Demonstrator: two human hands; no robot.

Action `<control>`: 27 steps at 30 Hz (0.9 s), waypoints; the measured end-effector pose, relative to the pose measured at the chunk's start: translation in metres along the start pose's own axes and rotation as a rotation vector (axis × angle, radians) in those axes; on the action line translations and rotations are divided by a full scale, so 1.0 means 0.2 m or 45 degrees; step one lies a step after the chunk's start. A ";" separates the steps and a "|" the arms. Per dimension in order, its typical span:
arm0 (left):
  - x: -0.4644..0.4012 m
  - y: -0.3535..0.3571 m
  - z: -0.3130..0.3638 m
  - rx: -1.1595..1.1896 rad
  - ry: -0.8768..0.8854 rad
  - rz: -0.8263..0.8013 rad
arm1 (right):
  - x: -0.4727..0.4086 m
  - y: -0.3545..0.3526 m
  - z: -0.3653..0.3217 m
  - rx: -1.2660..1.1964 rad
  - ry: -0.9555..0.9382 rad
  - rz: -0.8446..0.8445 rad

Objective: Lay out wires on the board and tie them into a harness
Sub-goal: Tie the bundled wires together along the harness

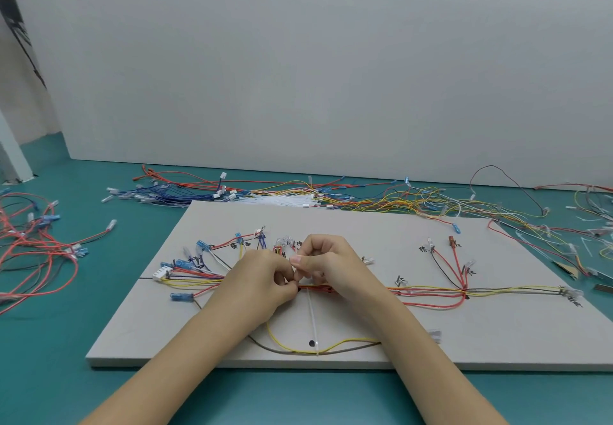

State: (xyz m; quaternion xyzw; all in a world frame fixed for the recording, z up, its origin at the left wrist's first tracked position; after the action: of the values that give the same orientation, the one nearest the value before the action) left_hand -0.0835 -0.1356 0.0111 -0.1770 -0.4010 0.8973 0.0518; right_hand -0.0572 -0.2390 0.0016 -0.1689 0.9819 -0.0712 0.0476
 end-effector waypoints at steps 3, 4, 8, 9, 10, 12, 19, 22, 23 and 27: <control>0.01 0.00 0.01 -0.011 0.006 0.008 | 0.00 0.00 0.00 0.025 0.020 0.000; 0.01 0.00 0.01 -0.009 0.004 0.008 | 0.00 0.00 0.00 0.028 0.022 0.002; 0.01 -0.02 0.02 -0.045 0.001 0.057 | 0.00 0.01 -0.01 -0.015 0.059 -0.029; 0.02 -0.02 0.02 -0.072 -0.011 0.079 | 0.00 0.01 0.00 -0.029 0.076 -0.033; 0.02 -0.03 0.03 -0.108 -0.025 0.101 | 0.00 0.01 0.01 -0.036 0.091 -0.023; 0.03 -0.03 0.04 -0.188 -0.034 0.108 | 0.00 0.00 0.01 -0.036 0.094 0.039; -0.06 -0.31 -0.04 0.238 -0.082 0.506 | 0.00 -0.14 0.00 -0.212 0.071 0.371; -0.19 -0.50 -0.18 0.030 -0.163 0.716 | 0.01 -0.17 0.00 -0.192 0.052 0.441; -0.26 -0.52 -0.24 -0.059 -0.199 0.689 | 0.01 -0.17 0.00 -0.191 0.046 0.449; -0.51 -0.42 -0.50 -0.324 -0.345 0.325 | 0.01 -0.17 0.01 -0.144 0.040 0.451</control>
State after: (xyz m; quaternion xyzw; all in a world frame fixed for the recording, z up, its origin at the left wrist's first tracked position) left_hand 0.0440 -0.0324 0.0401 -0.1091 -0.4887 0.8543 -0.1393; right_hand -0.0487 -0.2714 0.0042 0.0054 0.9993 -0.0091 0.0347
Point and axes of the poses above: each hand's wrist, its own x-axis away from the middle knuckle, its own y-axis out of the palm, z = x × y, the point moved 9 cm from there along -x, towards the middle knuckle, and after that the axes turned 1 degree about -y, right-handed, at the moved point
